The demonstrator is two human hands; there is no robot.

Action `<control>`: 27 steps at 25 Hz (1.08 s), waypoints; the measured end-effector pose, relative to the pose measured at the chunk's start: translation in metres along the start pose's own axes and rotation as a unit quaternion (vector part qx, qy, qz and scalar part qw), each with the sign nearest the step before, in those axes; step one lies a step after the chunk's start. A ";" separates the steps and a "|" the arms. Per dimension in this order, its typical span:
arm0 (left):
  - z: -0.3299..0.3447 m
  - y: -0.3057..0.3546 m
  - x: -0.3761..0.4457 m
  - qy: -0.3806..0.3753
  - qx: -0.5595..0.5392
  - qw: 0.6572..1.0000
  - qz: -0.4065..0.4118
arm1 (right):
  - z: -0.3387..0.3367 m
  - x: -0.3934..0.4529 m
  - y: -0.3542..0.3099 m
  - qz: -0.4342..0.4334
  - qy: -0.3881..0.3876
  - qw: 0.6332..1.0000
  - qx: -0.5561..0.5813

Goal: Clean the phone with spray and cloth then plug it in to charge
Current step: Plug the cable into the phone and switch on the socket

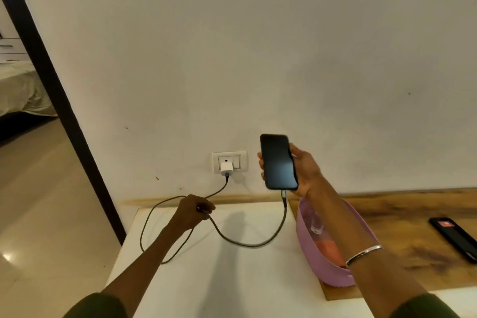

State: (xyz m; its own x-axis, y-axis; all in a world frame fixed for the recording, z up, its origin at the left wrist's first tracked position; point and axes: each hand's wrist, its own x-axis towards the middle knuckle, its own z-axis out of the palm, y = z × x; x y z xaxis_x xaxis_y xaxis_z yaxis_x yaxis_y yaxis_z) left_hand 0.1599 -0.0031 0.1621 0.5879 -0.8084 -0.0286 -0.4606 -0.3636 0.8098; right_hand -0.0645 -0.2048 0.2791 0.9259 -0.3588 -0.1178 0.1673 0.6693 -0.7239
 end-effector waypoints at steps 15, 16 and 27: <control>0.105 -0.081 -0.023 -0.120 0.237 0.962 0.054 | -0.115 0.040 0.173 0.201 0.287 0.935 -0.059; 0.111 -0.076 -0.032 -0.116 0.242 0.961 0.071 | -0.121 0.043 0.178 0.195 0.303 0.931 -0.059; 0.025 -0.053 -0.094 0.480 0.027 0.866 -0.135 | -0.144 0.051 0.199 0.207 0.388 0.868 -0.230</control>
State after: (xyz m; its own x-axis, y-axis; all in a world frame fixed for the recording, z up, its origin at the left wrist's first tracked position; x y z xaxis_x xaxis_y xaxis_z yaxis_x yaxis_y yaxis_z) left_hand 0.1127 0.0803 0.1077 0.9493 0.0581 0.3091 -0.2350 -0.5222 0.8198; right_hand -0.0320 -0.1831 0.0311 0.3383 -0.5982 -0.7264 -0.4437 0.5793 -0.6837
